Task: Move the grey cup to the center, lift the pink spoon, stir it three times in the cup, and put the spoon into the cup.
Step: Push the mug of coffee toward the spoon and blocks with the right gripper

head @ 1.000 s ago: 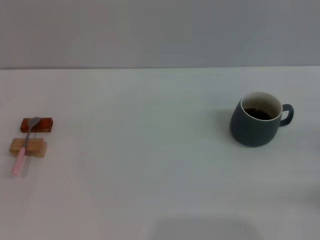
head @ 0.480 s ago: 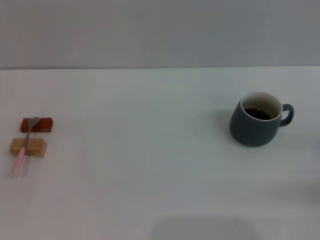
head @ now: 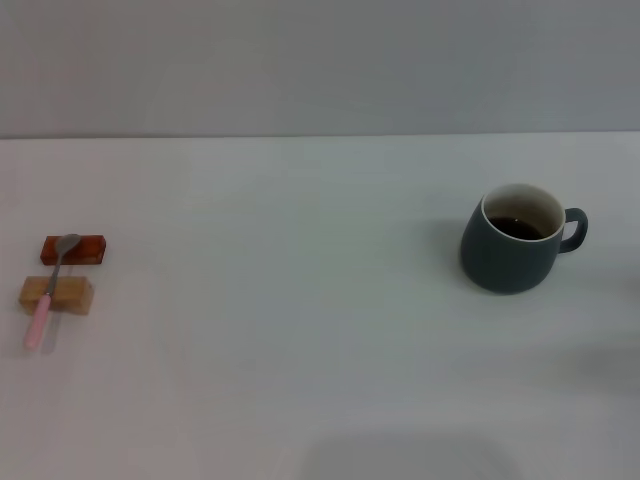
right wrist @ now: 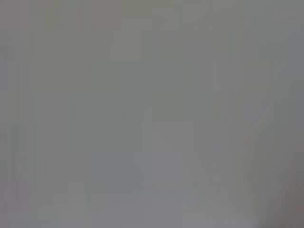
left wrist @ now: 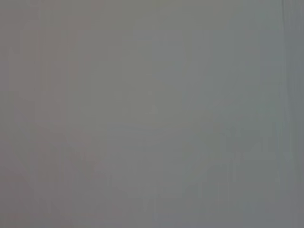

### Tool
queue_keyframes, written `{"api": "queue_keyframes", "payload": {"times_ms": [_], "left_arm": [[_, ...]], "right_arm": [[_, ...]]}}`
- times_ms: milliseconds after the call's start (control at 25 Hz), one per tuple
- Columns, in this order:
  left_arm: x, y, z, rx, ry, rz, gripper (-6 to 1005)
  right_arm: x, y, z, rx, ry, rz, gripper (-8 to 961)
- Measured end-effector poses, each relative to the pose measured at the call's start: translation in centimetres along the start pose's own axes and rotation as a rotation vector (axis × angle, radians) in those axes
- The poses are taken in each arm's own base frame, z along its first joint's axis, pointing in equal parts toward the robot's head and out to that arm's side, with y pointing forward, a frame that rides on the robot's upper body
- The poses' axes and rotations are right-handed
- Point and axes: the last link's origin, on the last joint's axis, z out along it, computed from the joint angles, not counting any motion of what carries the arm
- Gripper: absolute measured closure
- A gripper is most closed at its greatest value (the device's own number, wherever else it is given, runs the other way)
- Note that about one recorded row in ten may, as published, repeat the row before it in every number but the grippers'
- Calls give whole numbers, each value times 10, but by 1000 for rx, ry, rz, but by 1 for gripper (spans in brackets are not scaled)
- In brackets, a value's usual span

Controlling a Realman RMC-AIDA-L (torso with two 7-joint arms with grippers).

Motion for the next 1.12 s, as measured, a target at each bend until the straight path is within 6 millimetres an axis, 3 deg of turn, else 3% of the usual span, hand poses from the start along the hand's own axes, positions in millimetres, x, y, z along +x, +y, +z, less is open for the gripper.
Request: {"api": "queue_keyframes", "payload": {"times_ms": [440,800,1120], "left_arm": [[-2,-1,-2,19,-1,-16,165],[-2,-6,-3,42,-3,-28,166],[1,-6,-2,45,6,-34,166]], "right_arm": [[-16,53,25,-186,45,-101,955],[-22,79,31,-275,77,-144,954],[-26,90,29,-308,78,-151,955]]}}
